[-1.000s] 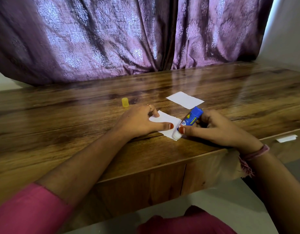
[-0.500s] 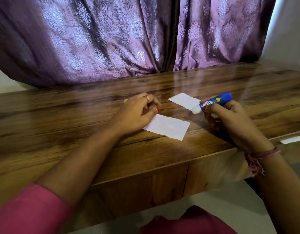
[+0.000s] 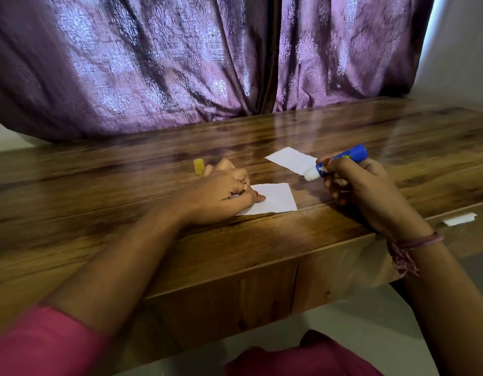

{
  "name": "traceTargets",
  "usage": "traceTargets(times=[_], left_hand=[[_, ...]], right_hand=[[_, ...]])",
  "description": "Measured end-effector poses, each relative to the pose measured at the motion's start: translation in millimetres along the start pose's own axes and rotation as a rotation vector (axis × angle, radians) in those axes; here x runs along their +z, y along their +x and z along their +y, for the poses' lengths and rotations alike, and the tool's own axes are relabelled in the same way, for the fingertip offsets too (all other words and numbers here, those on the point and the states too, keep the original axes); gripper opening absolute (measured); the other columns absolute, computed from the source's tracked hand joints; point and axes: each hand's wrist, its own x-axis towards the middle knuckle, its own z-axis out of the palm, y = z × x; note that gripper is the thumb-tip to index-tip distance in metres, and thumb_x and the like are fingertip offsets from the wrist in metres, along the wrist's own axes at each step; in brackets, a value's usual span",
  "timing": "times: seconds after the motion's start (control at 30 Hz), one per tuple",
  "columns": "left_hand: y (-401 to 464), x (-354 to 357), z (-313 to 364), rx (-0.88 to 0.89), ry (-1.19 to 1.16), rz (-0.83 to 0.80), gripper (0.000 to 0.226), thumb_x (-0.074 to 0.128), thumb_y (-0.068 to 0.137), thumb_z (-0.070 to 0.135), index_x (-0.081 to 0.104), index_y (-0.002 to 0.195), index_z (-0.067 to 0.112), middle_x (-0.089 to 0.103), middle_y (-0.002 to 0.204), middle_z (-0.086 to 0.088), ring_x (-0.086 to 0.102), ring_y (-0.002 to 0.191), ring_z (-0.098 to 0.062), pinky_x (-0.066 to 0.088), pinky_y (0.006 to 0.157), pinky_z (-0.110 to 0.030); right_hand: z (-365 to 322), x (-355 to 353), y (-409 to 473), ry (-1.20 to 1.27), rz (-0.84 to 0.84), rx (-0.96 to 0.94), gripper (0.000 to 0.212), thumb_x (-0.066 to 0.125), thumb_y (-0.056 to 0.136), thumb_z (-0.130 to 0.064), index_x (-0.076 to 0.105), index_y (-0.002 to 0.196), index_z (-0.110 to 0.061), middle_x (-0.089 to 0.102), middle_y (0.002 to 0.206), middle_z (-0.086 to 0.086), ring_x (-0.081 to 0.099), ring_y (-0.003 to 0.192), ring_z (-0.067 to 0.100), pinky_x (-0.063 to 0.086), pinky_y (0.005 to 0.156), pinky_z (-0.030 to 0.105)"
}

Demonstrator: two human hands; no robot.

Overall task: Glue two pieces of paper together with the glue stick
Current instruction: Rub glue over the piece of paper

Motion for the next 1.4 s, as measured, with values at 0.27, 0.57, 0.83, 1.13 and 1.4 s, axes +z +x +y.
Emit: traceTargets(times=[0.27,0.57,0.83,1.13,1.4], left_hand=[[4.6,6.6,9.2,-0.016,-0.24,0.073,0.054,0.035,0.095,0.045,0.056,0.051,0.023,0.055,0.062,-0.01,0.052,0.067,-0.023,0.04,0.071,-0.045],[5.1,5.1,8.4,-0.008,-0.109,0.16,0.039,0.033,0.094,0.045,0.056,0.124,0.037,0.041,0.089,0.017,0.03,0.089,-0.004,0.024,0.081,-0.034],[4.3,4.7,-5.4,-0.007,0.04,0.003,0.036,0.046,0.092,0.048,0.04,0.124,0.063,0.018,0.147,0.012,0.011,0.125,-0.008,0.009,0.097,-0.043],[5.0,12.7,-3.4,0.008,-0.045,-0.086,0.033,0.04,0.089,0.056,0.04,0.12,0.068,0.009,0.149,0.02,0.001,0.125,0.003,-0.002,0.091,-0.037],[5.1,16.3,-1.5,-0.044,-0.047,-0.053,0.044,0.037,0.076,0.065,0.044,0.12,0.061,0.014,0.147,0.016,0.006,0.121,0.002,0.002,0.087,-0.035]], right_hand=[[4.9,-1.7,3.5,-0.048,-0.011,0.012,0.015,0.062,0.085,-0.023,0.067,0.075,-0.013,0.055,0.05,-0.006,0.044,0.042,0.006,0.033,0.039,0.015],[6.6,-3.0,4.8,-0.042,-0.021,0.012,0.023,0.063,0.076,-0.03,0.068,0.081,-0.008,0.056,0.05,-0.005,0.045,0.042,0.006,0.034,0.039,0.015],[2.6,1.3,0.2,-0.112,0.028,0.01,0.011,0.058,0.088,-0.012,0.067,0.082,-0.012,0.059,0.05,-0.007,0.048,0.043,0.004,0.036,0.041,0.014],[-6.9,4.6,-6.6,0.0,0.006,0.097,0.015,0.057,0.088,-0.016,0.065,0.079,-0.008,0.058,0.05,-0.005,0.05,0.043,0.006,0.039,0.041,0.017],[-5.0,-0.8,-5.9,-0.207,-0.022,0.1,0.014,0.061,0.084,-0.008,0.069,0.074,-0.01,0.063,0.055,0.002,0.059,0.053,0.011,0.051,0.049,0.019]])
